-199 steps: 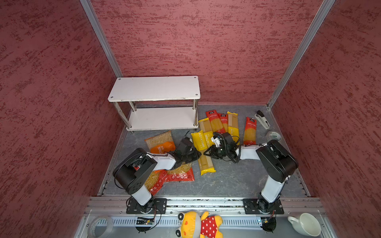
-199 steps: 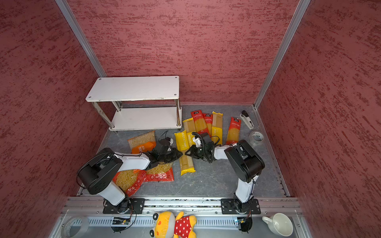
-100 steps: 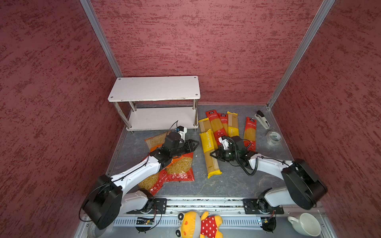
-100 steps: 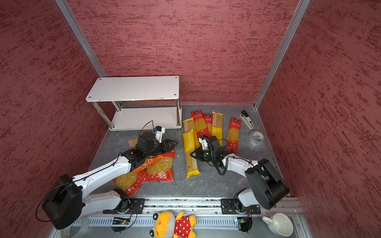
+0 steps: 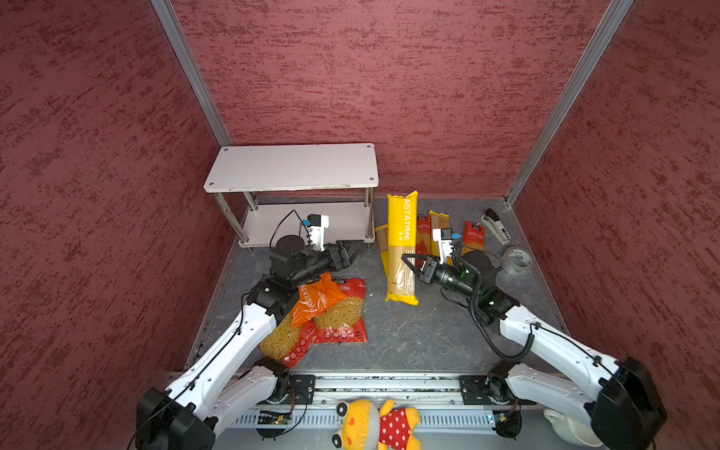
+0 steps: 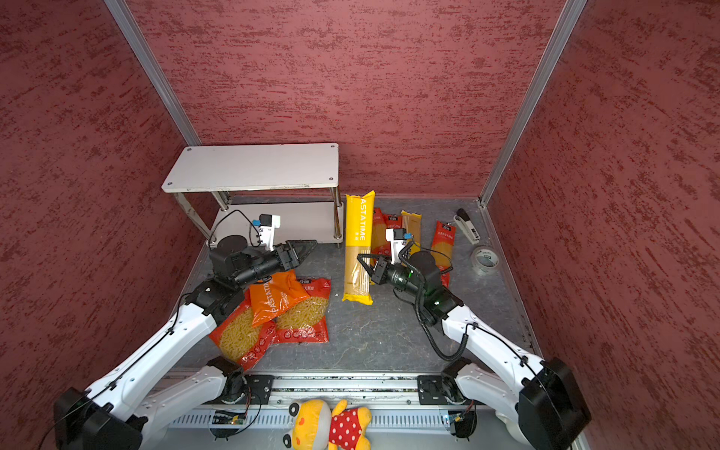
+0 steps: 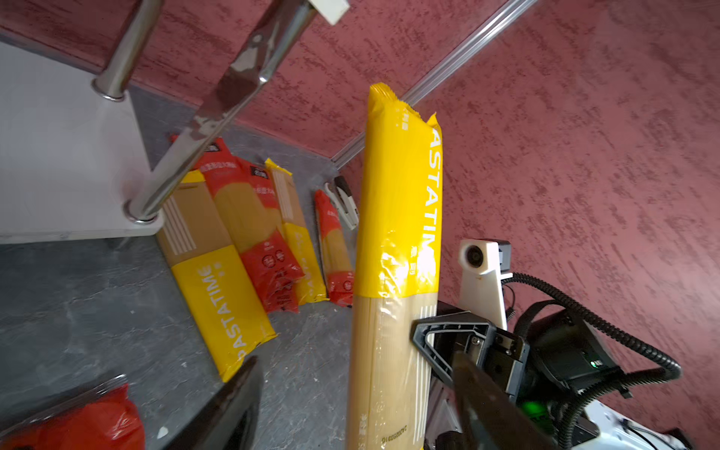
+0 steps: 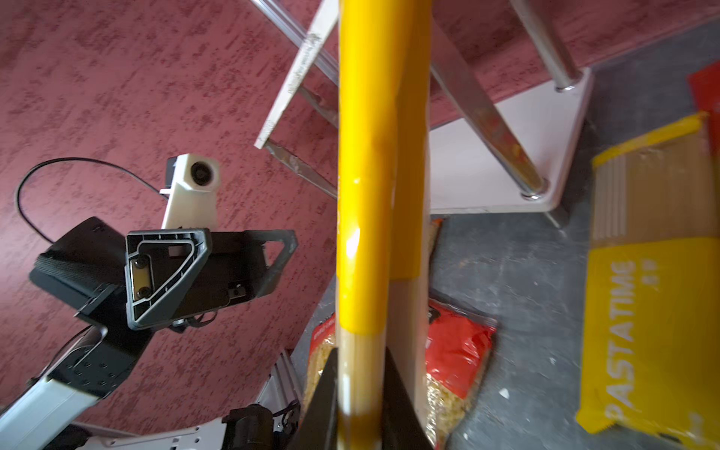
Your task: Place and organize the pasta boxes and bags onto the shelf
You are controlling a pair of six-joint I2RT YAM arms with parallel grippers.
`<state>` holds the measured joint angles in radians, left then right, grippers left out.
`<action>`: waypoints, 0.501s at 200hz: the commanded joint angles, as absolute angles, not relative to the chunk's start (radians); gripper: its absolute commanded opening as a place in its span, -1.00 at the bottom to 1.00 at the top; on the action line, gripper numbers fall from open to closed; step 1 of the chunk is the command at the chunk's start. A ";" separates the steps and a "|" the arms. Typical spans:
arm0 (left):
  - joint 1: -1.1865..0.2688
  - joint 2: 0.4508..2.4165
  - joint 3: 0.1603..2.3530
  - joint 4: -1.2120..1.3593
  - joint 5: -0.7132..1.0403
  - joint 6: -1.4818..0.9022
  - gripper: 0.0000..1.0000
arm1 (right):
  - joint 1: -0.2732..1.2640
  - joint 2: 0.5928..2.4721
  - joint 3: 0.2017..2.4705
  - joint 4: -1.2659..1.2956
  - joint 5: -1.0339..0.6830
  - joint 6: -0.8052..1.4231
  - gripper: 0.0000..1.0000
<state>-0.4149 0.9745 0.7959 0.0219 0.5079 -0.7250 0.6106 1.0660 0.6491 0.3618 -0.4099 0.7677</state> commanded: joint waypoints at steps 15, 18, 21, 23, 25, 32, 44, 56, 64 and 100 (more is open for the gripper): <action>-0.413 1.037 0.818 0.137 0.671 -0.749 0.74 | 0.683 1.129 0.767 0.655 -0.495 0.752 -1.00; -0.413 1.040 0.817 0.141 0.677 -0.749 0.74 | 0.687 1.136 0.773 0.663 -0.499 0.755 -1.00; -0.412 1.045 0.818 0.146 0.685 -0.750 0.74 | 0.691 1.143 0.778 0.669 -0.504 0.760 -1.00; -0.411 1.048 0.818 0.148 0.686 -0.751 0.74 | 0.695 1.148 0.782 0.673 -0.508 0.762 -1.00; -0.411 1.050 0.819 0.150 0.688 -0.752 0.73 | 0.696 1.154 0.785 0.678 -0.511 0.764 -1.00; -0.410 1.056 0.821 0.155 0.690 -0.754 0.73 | 0.706 1.169 0.794 0.699 -0.523 0.776 -1.00; -0.413 1.066 0.818 0.190 0.698 -0.769 0.70 | 0.718 1.195 0.811 0.732 -0.548 0.797 -1.00; -0.414 1.074 0.814 0.240 0.713 -0.796 0.65 | 0.727 1.223 0.827 0.750 -0.572 0.818 -1.00; -0.416 1.082 0.816 0.266 0.719 -0.807 0.59 | 0.733 1.239 0.835 0.763 -0.586 0.829 -1.00; -0.416 1.091 0.819 0.314 0.729 -0.826 -0.14 | 0.737 1.279 0.839 0.826 -0.625 0.894 -1.00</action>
<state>-0.4141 1.0916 0.8021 0.2104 0.6918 -0.8040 0.7334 1.2903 0.7624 0.5850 -0.5781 0.8391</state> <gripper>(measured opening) 0.548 0.149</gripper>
